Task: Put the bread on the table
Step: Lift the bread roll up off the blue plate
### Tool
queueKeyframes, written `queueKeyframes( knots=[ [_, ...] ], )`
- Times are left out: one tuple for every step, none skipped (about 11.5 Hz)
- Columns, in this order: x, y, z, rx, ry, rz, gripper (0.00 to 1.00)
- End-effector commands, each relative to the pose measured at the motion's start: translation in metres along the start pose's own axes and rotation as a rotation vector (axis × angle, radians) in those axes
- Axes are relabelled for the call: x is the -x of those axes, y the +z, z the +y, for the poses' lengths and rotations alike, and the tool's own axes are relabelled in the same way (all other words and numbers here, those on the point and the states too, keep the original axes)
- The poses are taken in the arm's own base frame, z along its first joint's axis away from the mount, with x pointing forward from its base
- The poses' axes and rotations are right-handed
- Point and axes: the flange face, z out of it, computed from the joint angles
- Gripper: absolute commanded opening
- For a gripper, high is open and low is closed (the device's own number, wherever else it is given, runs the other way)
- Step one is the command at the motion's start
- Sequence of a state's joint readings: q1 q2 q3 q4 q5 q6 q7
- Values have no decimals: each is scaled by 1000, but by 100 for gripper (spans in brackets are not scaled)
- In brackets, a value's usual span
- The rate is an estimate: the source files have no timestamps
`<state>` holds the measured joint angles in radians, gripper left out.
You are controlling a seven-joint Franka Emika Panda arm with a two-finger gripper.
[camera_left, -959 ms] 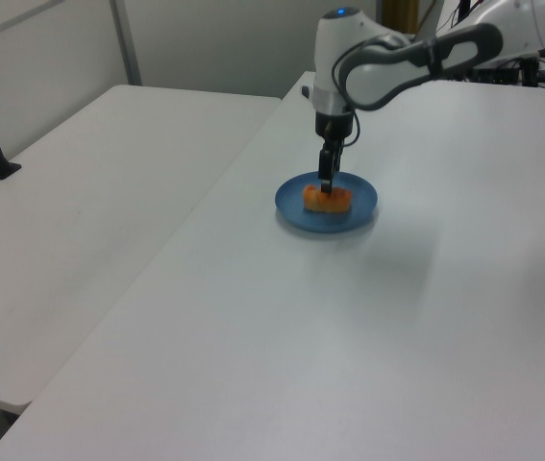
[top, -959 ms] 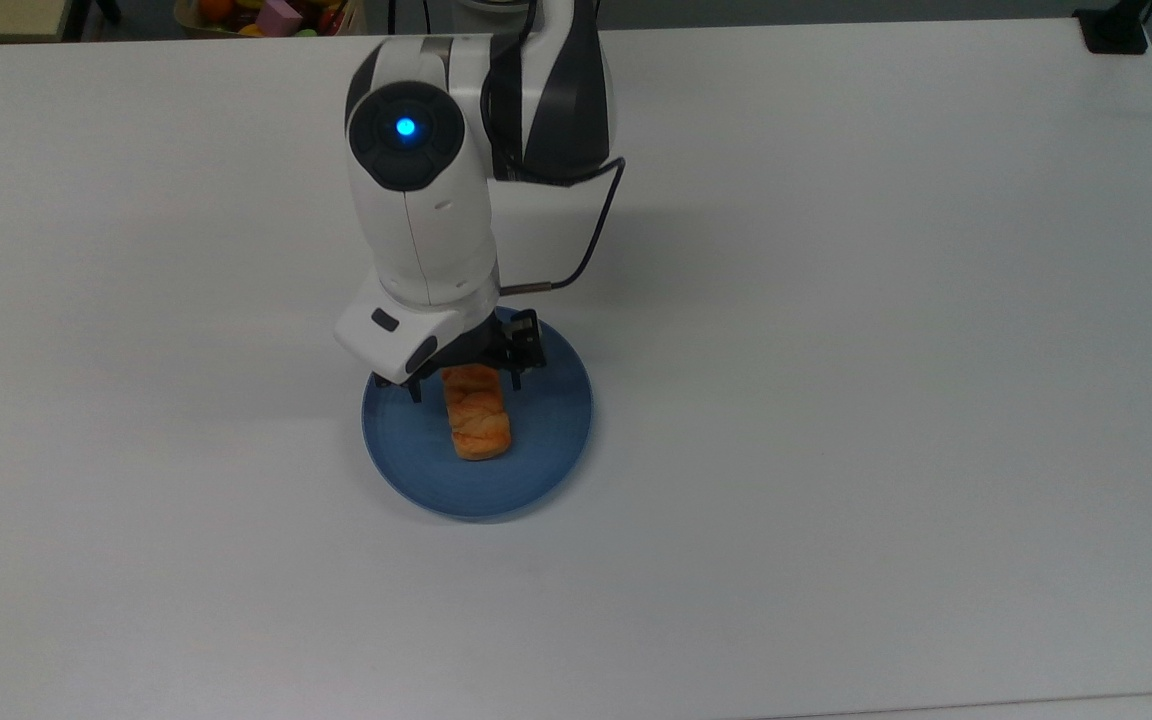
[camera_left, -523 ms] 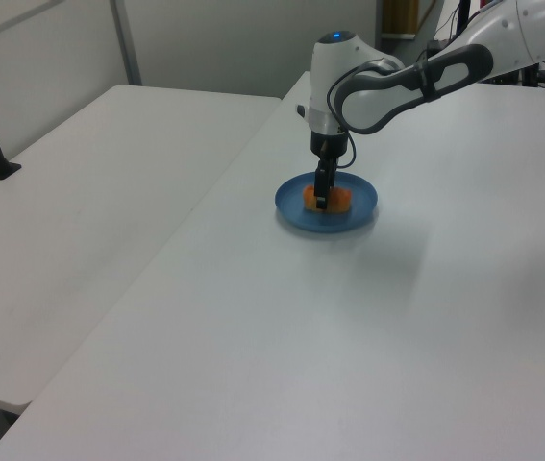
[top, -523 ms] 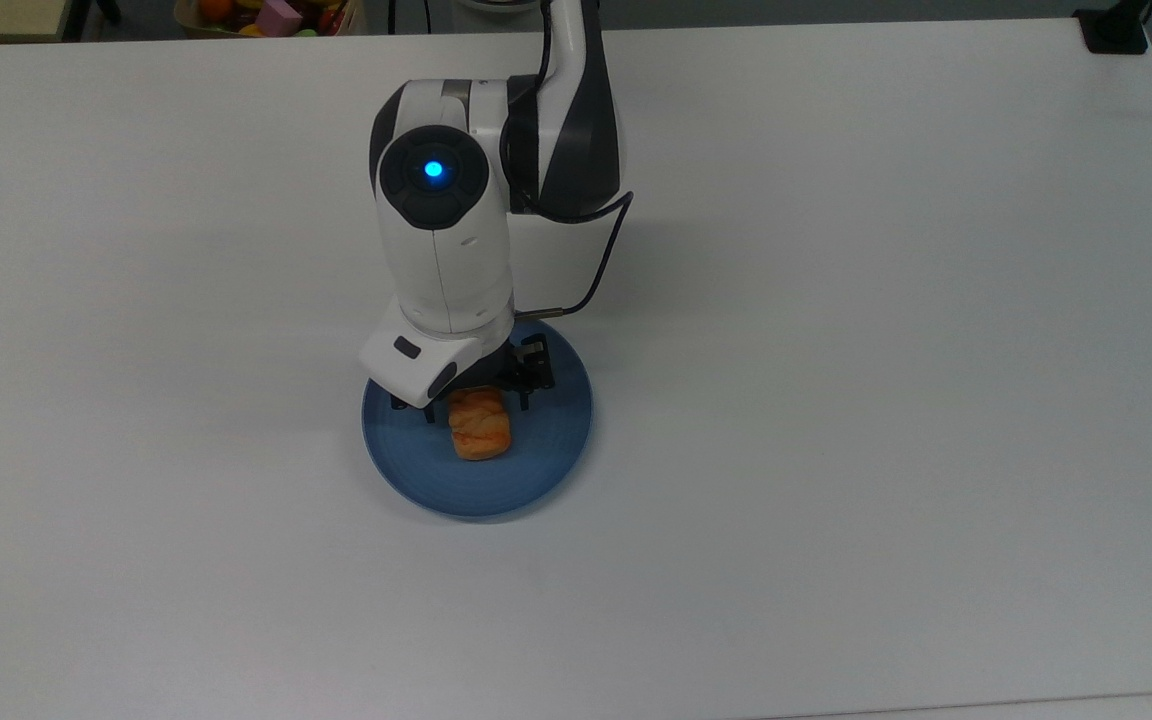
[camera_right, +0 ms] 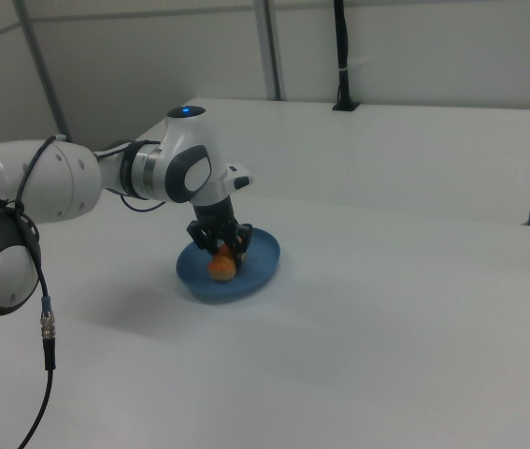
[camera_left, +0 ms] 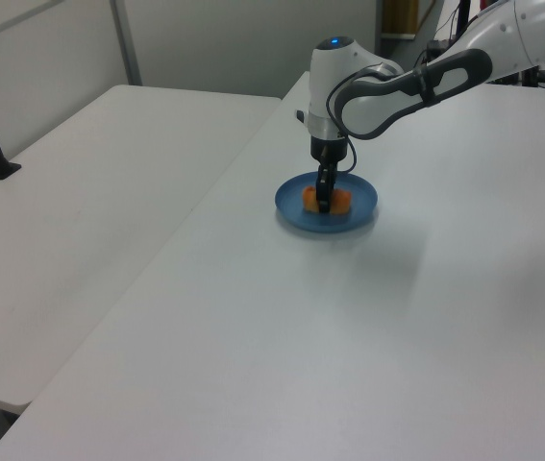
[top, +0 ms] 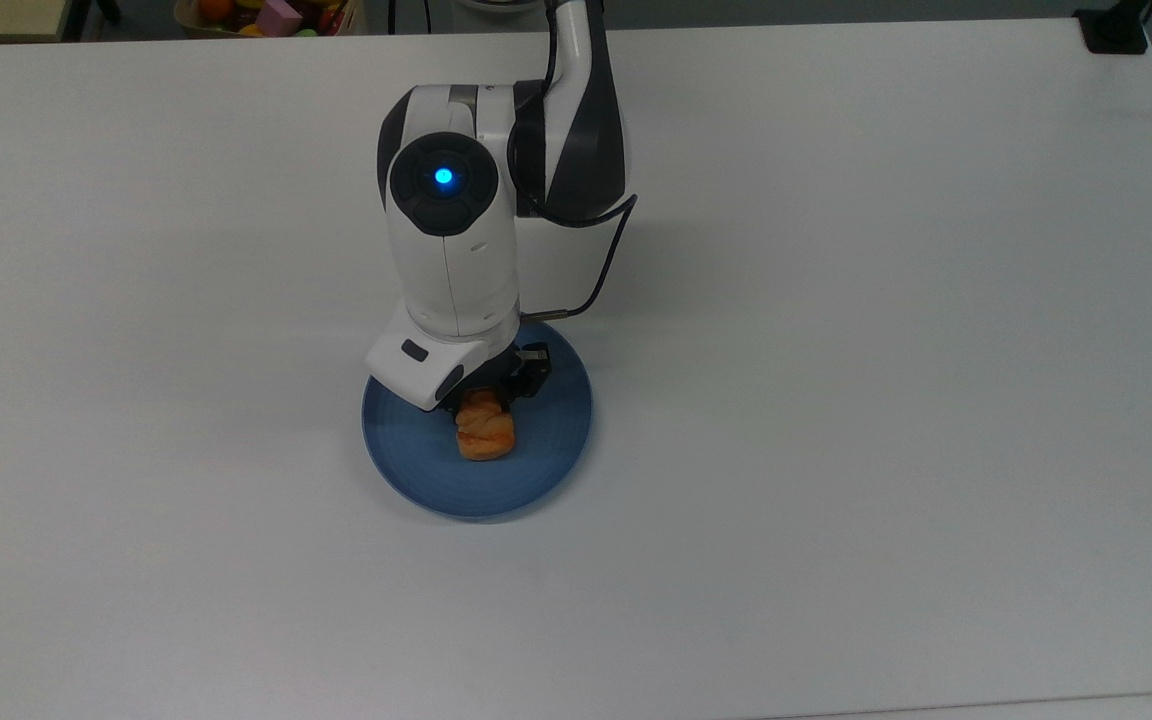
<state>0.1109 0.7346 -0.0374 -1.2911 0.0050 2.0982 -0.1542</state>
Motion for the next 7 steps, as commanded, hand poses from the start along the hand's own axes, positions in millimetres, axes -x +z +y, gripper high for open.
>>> queueKeyframes(
  knots=[
    [4, -39, -2, 21, -17, 32, 46],
    [9, -57, -2, 17, -16, 13, 46],
    [10, -82, -8, 13, -22, 26, 46],
    [13, -107, -14, 6, -26, 38, 46],
    [16, -127, -25, -6, -32, 43, 46],
    [19, -144, -32, -13, -16, 50, 46],
    [20, -157, -47, -19, -5, 53, 46]
  ],
)
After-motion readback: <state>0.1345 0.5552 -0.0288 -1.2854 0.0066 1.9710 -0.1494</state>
